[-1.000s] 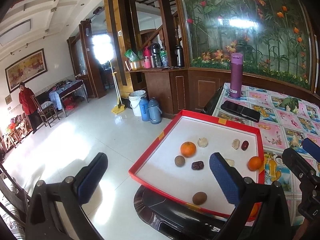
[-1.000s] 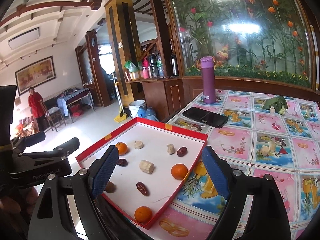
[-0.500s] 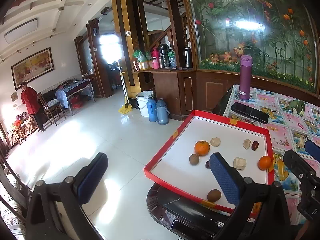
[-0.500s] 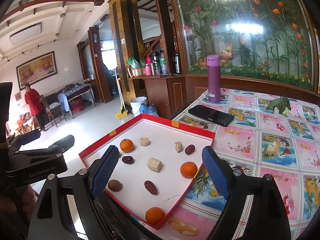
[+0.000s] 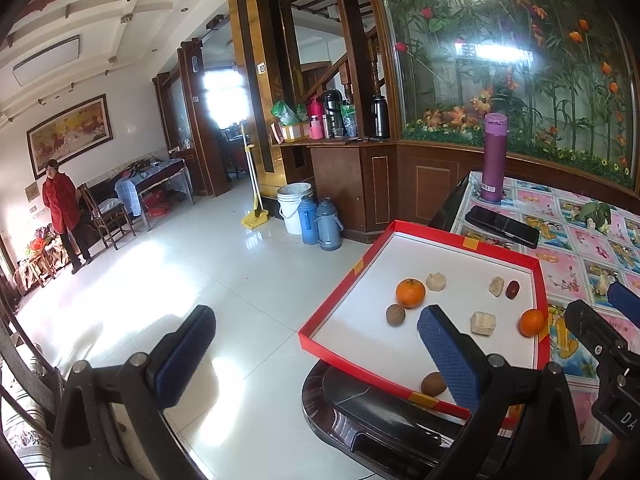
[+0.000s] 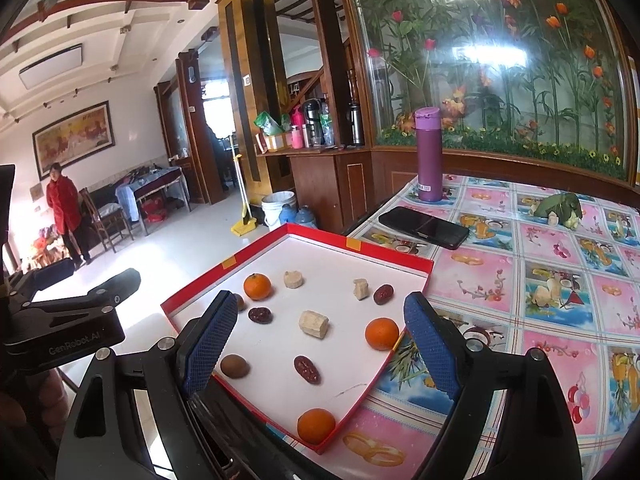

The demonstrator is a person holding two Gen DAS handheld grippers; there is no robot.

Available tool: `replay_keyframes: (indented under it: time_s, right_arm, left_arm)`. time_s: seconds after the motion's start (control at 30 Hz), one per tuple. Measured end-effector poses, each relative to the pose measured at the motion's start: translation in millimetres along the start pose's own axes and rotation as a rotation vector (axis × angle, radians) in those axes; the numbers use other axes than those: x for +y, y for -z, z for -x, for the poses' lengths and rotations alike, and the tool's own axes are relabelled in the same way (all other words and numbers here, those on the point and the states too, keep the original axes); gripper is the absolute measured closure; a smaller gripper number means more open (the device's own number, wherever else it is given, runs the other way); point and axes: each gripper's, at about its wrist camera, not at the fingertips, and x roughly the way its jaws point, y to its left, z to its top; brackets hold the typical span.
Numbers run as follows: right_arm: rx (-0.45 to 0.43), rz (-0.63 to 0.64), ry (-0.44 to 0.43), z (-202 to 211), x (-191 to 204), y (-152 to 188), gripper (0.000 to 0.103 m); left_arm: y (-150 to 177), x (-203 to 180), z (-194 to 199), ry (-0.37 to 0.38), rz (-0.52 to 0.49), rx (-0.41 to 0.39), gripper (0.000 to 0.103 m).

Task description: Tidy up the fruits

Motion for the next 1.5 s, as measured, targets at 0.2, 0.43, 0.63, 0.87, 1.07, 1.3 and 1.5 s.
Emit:
replay_keyframes:
  time_s: [0.2,0.43,0.63,0.87,1.07,1.3,1.5]
  right_arm:
    - [-0.002,-0.009,0.002,3.6,-2.1,-0.4,0.018]
    - [0.001,-0.020,-0.004,3.0,-5.2,0.2,0.018]
    - [-0.005,-0.022,-0.005,3.5,-7.4,1.2,0.018]
    - [-0.003,-0.043,-0.006,3.9,-13.5,1.7,0.018]
    - [0.000,-0.047,-0.007,4.0,-15.1,3.3,0.018]
    - [0.000,-0.046,-0.007,3.4,-15.3,3.9,0.018]
    - [0.003,-0.051,-0.005,2.6,-15.3,4.1,0.018]
  left_arm:
    - [0.9,-0.3,4.0,0.006,0.004,0.000,0.000]
    - [0.6,-2.2,8.9,-0.002,0.005,-0.004,0.000]
    - [0.9,-6.9,10.6,0.000,-0.005,-0.007,0.000]
    - [0.7,-10.6,12.1,0.002,-0.008,-0.010,0.000]
    - [0.9,-10.8,12.6,0.002,-0.008,-0.010,0.000]
    - [1.8,-12.6,12.9,0.003,-0.011,-0.006,0.000]
    - [2.8,-13.2,13.1,0.001,-0.010,-0.007,0.000]
